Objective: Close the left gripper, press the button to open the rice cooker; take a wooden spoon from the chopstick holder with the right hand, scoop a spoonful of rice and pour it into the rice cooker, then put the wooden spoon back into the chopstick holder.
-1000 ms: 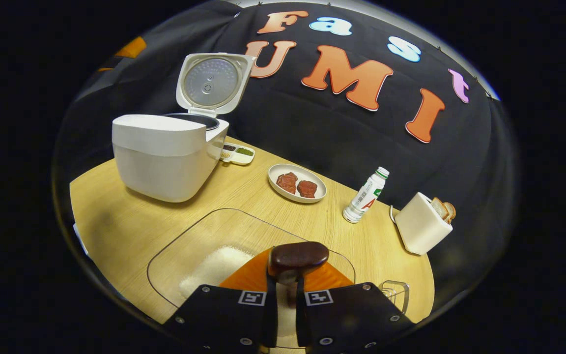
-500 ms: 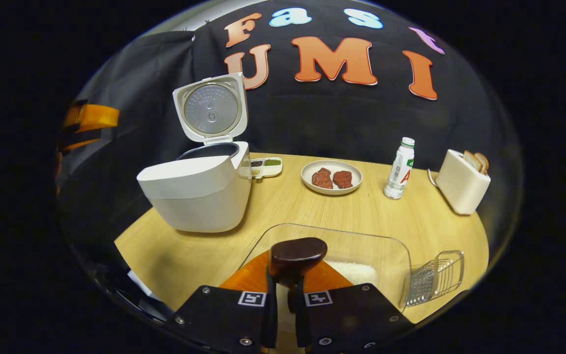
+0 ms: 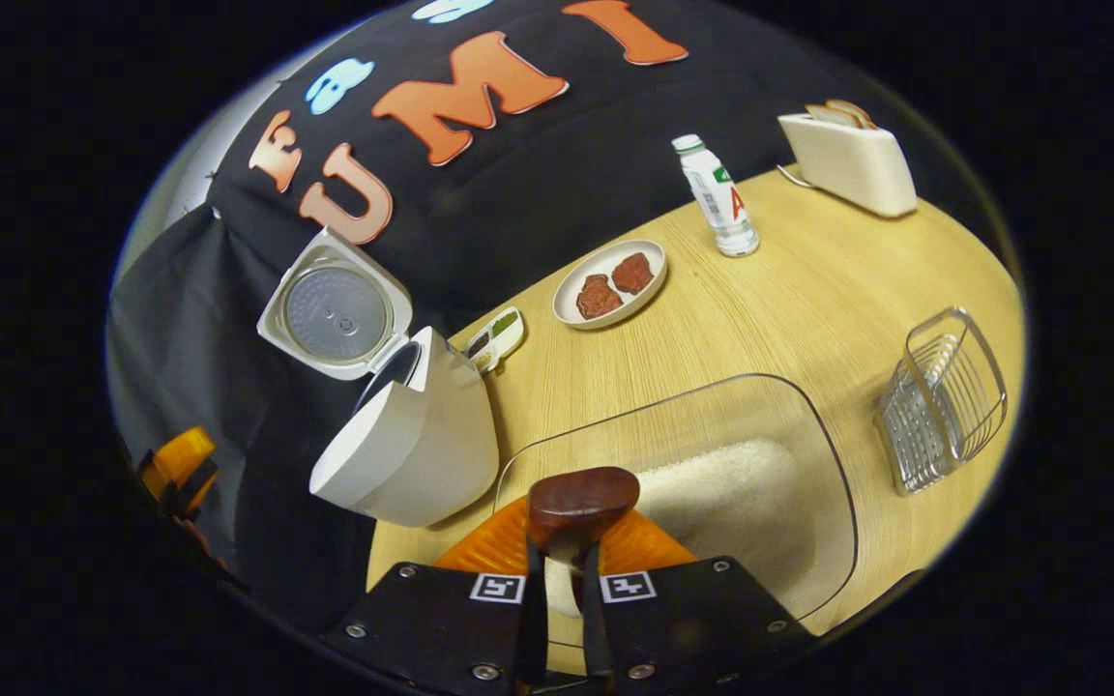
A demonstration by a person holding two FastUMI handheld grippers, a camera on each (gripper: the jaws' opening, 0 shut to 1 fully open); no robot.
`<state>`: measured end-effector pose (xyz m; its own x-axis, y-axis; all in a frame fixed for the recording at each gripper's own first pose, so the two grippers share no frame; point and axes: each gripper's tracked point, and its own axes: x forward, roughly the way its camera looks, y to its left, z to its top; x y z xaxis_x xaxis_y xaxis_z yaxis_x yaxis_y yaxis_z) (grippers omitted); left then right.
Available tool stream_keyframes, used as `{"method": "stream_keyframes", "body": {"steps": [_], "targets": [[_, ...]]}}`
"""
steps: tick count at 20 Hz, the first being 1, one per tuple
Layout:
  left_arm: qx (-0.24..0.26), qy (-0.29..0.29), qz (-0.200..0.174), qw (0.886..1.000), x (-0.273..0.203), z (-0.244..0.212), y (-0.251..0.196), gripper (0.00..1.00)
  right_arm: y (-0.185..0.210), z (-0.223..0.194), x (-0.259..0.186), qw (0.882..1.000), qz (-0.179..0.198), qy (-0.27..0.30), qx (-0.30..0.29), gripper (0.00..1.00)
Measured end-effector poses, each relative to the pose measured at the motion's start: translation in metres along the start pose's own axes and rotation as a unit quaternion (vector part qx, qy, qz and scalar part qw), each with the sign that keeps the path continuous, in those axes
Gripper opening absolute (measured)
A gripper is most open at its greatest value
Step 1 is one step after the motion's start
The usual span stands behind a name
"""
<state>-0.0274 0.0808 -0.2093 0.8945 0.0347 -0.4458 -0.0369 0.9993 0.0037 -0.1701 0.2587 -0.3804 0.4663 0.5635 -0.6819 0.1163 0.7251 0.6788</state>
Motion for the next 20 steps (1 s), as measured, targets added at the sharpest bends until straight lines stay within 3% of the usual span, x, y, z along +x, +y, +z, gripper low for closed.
{"method": "stream_keyframes", "body": {"steps": [6, 11, 15, 20], "targets": [[-0.002, 0.0, -0.018, 1.0, 0.002, -0.001, -0.007, 1.0, -0.014, 0.017, -0.013, 0.99, 0.043, -0.011, 0.13, 0.14], [-0.006, -0.009, -0.019, 1.0, 0.0, 0.005, -0.004, 1.0, -0.034, 0.052, -0.036, 0.978, 0.062, -0.047, 0.196, 0.14], [-0.014, -0.015, -0.013, 1.0, -0.002, 0.003, 0.0, 1.0, -0.031, 0.087, -0.056, 0.96, 0.094, -0.08, 0.25, 0.14], [-0.032, -0.023, 0.004, 0.999, -0.005, 0.003, 0.014, 1.0, 0.001, 0.121, -0.062, 0.937, 0.147, -0.095, 0.303, 0.14]]}}
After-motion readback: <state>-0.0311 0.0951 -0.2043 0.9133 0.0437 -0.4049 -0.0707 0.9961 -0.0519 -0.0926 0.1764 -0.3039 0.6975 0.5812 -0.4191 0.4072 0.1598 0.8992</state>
